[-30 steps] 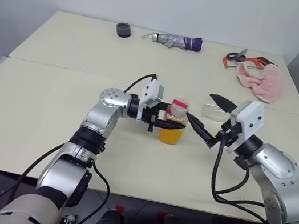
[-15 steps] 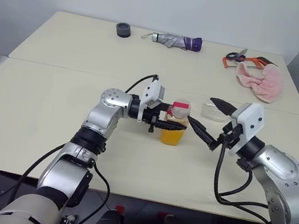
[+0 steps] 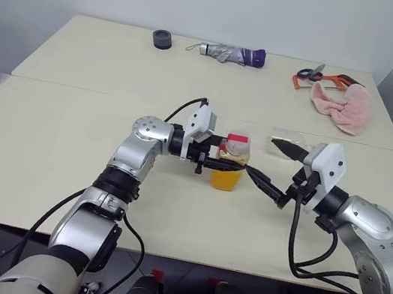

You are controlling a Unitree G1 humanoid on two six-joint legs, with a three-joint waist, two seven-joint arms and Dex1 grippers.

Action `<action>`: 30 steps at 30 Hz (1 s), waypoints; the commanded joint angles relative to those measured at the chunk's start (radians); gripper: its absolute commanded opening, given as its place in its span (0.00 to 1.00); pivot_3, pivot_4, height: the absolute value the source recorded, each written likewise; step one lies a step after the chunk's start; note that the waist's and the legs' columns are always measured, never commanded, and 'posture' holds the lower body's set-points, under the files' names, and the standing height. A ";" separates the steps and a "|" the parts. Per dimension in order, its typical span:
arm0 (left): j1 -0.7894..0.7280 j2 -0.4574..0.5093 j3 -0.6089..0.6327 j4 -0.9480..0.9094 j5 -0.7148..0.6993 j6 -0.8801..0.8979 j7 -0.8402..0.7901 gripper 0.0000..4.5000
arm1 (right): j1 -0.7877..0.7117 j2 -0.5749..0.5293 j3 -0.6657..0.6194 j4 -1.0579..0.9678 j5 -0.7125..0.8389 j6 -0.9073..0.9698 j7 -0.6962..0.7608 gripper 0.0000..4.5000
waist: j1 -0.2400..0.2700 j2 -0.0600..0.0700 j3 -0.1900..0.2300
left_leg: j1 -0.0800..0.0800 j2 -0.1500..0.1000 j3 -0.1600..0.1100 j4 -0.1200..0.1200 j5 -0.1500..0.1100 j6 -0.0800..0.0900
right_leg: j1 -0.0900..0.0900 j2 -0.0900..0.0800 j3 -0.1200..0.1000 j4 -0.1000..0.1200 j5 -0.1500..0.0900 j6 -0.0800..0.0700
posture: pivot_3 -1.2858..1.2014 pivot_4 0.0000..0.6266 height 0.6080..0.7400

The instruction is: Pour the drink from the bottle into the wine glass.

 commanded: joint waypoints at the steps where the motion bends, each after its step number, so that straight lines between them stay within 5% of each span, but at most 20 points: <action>1: -0.026 0.000 0.012 -0.032 -0.016 -0.015 -0.006 0.41 | -0.037 -0.009 -0.029 -0.055 0.076 0.035 0.011 0.95 | 0.000 0.000 0.000 | 0.000 0.000 0.000 0.000 0.000 0.000 | 0.000 0.000 0.000 0.000 0.000 0.000 | 0.52 0.24 1.00; 23: -0.021 -0.007 0.008 -0.045 -0.018 -0.013 -0.005 0.41 | -0.291 0.094 0.104 0.172 0.041 0.040 0.027 0.95 | 0.000 0.000 0.000 | 0.000 0.000 0.000 0.000 0.000 0.000 | 0.000 0.000 0.000 0.000 0.000 0.000 | 0.52 0.24 1.00; 26: -0.019 -0.006 0.008 -0.049 -0.018 -0.010 -0.003 0.41 | -0.293 0.101 0.105 0.180 0.036 0.036 0.027 0.81 | 0.000 0.000 0.000 | 0.000 0.000 0.000 0.000 0.000 0.000 | 0.000 0.000 0.000 0.000 0.000 0.000 | 0.52 0.24 1.00; 30: -0.017 -0.005 0.008 -0.052 -0.018 -0.008 -0.001 0.41 | -0.289 0.107 0.106 0.180 0.032 0.031 0.033 0.50 | 0.000 0.000 0.000 | 0.000 0.000 0.000 0.000 0.000 0.000 | 0.000 0.000 0.000 0.000 0.000 0.000 | 0.52 0.24 1.00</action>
